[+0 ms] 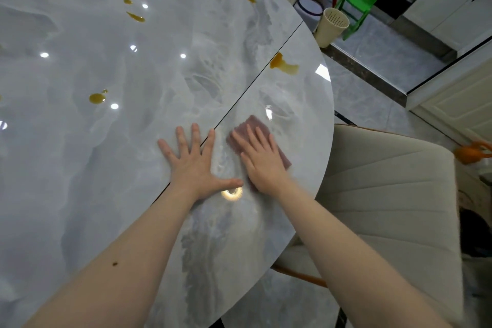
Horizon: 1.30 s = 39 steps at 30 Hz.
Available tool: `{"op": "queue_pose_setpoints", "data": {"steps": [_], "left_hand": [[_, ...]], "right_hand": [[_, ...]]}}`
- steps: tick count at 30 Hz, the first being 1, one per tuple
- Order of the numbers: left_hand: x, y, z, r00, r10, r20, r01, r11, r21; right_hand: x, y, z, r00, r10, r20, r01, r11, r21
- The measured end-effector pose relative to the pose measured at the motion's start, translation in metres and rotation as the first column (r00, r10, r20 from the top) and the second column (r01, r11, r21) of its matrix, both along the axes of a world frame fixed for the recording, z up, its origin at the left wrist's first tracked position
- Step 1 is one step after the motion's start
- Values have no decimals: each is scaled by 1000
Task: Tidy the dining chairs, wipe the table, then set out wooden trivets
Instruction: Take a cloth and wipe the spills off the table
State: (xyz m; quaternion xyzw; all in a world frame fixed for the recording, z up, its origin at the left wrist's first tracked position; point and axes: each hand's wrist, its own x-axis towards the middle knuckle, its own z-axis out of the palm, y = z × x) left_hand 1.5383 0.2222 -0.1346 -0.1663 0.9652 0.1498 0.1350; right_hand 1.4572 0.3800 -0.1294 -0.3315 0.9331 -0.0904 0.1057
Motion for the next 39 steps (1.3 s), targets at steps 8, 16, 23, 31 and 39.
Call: {"op": "queue_pose_setpoints", "data": {"steps": [8,16,23,31,39], "left_hand": [[-2,0,1,1000,0,16,-1,1000,13],[-2,1,-1,1000,14,-7,-14,1000,-6],[0,-8,9,994,-77,76,73,996,53],[32,15,20,987,-163,10,161,981,112],[49,19,18,986,-164,31,159,979,125]], "right_hand": [[-52,67,1,985,-169,-42,171,983,67],[-64,-49,-7,994,-84,-66,86,996,28],[25,33,1,990,139,23,-140,990,28],[-15,47,-1,947,-322,-16,322,946,22],[77,49,6,989,-94,117,124,952,-279]]}}
